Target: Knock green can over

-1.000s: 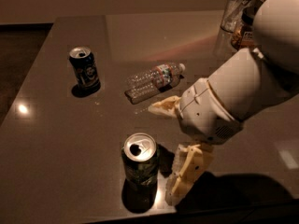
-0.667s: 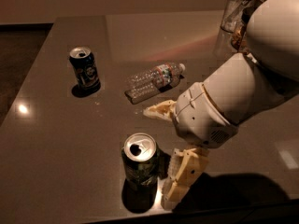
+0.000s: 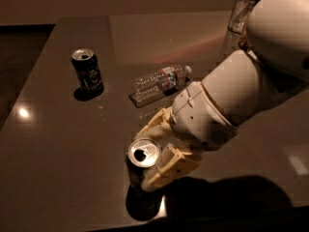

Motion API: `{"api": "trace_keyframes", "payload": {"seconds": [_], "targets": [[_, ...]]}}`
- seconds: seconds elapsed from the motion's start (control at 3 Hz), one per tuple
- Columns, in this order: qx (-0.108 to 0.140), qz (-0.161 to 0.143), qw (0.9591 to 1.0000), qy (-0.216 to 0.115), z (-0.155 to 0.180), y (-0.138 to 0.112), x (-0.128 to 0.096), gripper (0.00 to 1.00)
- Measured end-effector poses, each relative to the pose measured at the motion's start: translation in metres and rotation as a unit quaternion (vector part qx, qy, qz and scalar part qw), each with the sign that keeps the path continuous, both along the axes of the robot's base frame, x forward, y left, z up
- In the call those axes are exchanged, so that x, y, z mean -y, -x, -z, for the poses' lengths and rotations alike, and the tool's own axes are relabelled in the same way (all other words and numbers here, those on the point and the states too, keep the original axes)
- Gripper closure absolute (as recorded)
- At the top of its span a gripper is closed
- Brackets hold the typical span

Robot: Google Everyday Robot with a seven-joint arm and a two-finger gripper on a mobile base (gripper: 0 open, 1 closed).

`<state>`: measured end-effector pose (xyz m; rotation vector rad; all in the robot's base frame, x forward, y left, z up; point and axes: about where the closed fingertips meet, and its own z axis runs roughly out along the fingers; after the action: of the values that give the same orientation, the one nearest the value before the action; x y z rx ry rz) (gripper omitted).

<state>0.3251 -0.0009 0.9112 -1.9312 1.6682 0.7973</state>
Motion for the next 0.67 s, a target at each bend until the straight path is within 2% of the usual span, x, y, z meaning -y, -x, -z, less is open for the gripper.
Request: {"api": "trace_keyframes", "payload": {"seconds": [0.33,0.67], "targets": [[-0.008,-0.002,0.9999,-0.009,-0.009,-0.002,-0.004,0.62],[-0.007,0.011,0.9997,0.020,-0.027,-0.017,0.005,0.85]]}}
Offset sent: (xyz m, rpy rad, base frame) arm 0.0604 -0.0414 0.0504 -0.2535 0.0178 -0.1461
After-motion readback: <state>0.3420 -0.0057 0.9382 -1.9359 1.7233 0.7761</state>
